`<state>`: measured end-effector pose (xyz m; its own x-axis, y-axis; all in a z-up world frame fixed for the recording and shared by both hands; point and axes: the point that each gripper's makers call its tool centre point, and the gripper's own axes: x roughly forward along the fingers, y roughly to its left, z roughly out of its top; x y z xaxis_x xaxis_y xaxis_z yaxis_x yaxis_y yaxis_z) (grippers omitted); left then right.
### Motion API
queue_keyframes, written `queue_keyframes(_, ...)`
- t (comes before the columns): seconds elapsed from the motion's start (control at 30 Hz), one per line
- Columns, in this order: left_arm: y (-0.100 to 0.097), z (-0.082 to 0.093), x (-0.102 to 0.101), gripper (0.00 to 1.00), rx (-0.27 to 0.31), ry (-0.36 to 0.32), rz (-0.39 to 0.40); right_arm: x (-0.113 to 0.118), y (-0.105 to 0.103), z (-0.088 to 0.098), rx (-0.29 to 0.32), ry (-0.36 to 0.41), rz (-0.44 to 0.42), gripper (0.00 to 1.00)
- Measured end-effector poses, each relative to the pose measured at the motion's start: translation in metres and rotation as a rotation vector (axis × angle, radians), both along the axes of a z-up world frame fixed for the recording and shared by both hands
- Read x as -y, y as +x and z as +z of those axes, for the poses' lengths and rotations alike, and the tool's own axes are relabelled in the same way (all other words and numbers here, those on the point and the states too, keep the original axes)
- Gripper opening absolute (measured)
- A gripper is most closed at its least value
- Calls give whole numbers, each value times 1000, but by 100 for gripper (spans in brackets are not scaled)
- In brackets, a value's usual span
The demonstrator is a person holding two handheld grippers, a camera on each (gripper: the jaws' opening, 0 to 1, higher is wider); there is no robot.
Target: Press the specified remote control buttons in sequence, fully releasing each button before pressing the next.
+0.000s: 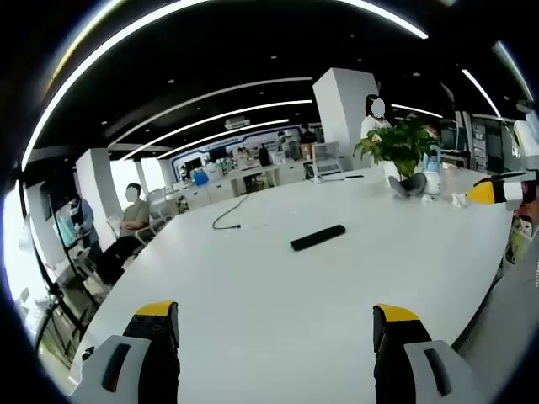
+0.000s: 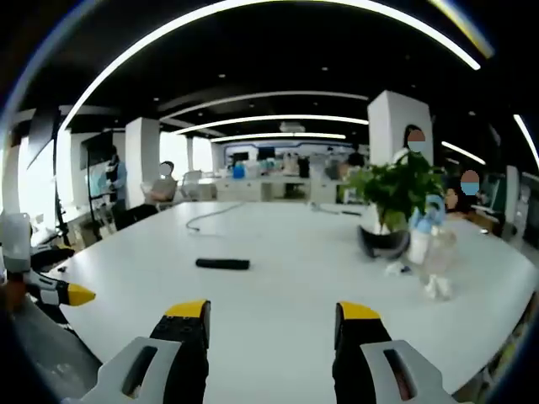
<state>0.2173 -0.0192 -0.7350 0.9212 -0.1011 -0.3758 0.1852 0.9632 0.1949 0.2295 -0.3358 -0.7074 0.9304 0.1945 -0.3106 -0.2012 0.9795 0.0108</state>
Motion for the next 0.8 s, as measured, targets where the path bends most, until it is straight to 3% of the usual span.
queue_keyframes(0.8,1,0,2,99,-1,4,-11,1,0,-1,-4,-2,-1,56)
